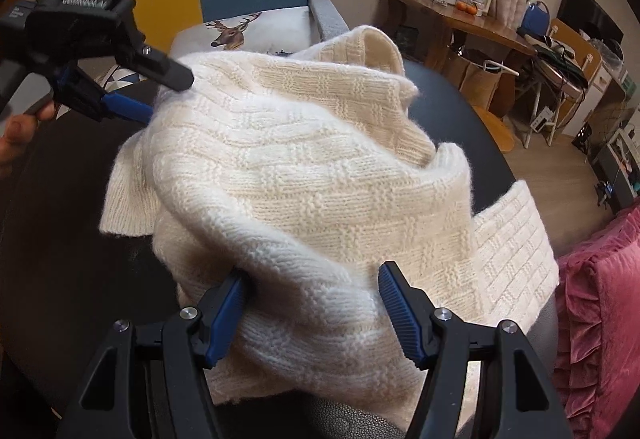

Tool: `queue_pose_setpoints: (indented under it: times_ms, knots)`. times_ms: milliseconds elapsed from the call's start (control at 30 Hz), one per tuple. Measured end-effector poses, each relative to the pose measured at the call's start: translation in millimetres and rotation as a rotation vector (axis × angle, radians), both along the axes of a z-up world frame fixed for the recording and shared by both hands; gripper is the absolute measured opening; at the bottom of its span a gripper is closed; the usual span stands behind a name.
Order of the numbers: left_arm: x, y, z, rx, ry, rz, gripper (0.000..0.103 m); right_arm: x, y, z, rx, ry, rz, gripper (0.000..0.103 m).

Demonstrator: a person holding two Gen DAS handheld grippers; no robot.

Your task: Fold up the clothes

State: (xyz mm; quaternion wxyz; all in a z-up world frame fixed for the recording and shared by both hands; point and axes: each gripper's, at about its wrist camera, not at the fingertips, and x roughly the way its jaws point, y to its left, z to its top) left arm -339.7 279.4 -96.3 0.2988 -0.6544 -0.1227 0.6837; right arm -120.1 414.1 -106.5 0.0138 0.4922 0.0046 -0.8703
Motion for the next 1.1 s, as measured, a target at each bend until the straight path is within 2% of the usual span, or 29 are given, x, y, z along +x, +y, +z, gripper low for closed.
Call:
queue_pose_setpoints:
  times_ms: [100, 167, 233, 267, 367, 467, 533, 567, 600, 633, 667, 700, 733, 767, 900, 1100]
  knots:
    - [-0.5, -1.6, 7.9, -0.061, 0.021, 0.021, 0.075, 5.2, 3.7, 7.5, -0.034, 0.028, -0.002, 0.067]
    - [3.2, -8.9, 25.3, -0.044, 0.088, 0.034, 0.075, 8.3, 7.1, 11.3, -0.037, 0.040, -0.004, 0.067]
    - [1.0, -10.5, 32.8, -0.010, 0.088, 0.034, 0.077, 6.6, 11.8, 11.8, -0.052, 0.039, -0.010, 0.067]
    - [-1.5, -3.0, 31.5, -0.014, 0.082, 0.004, 0.080, 3.1, 13.2, 10.2, -0.052, 0.031, -0.010, 0.066]
    - [-5.8, 11.5, 9.0, -0.127, 0.062, -0.028, 0.081, -2.0, 12.7, 6.1, -0.041, 0.020, 0.010, 0.066]
    - [-6.8, 6.9, -21.6, -0.139, -0.024, 0.006, 0.081, -5.4, 8.6, 1.0, -0.009, 0.002, 0.043, 0.066]
    - [-7.2, 7.3, -30.3, -0.123, -0.024, -0.002, 0.081, -8.3, 4.5, -2.9, 0.042, -0.002, 0.063, 0.066]
    - [-7.6, 8.7, -31.0, -0.106, -0.009, -0.008, 0.079, -12.0, 4.3, -7.0, 0.044, -0.025, 0.066, 0.064]
    - [-8.0, 10.2, -31.6, -0.089, 0.007, -0.014, 0.069, -15.2, 3.3, -11.3, 0.029, -0.047, 0.075, 0.058]
    - [-8.4, 11.6, -32.2, -0.073, 0.022, -0.020, 0.058, -16.9, 1.4, -14.2, 0.034, -0.057, 0.081, 0.044]
    - [-7.8, 9.7, -32.4, -0.071, 0.031, -0.007, 0.034, -17.7, -1.1, -14.5, 0.055, -0.057, 0.073, 0.029]
    - [-7.5, 6.5, -32.9, -0.050, 0.032, 0.004, 0.027, -17.3, -4.3, -12.0, 0.072, -0.044, 0.067, 0.022]
    - [-5.4, 4.3, -32.0, -0.039, 0.057, -0.001, 0.023, -16.9, -7.3, -9.9, 0.088, -0.033, 0.062, 0.014]
    - [-3.1, 2.0, -31.2, -0.028, 0.083, -0.007, 0.020, -16.5, -8.8, -9.1, 0.092, -0.030, 0.058, 0.011]
    - [10.2, -8.4, -26.6, -0.008, 0.155, -0.009, 0.016, -11.5, -9.9, -8.5, 0.091, -0.025, 0.040, 0.010]
    - [34.3, -13.0, -12.6, -0.053, 0.383, -0.036, 0.014, 0.7, -12.9, 3.1, 0.059, 0.017, 0.010, 0.008]
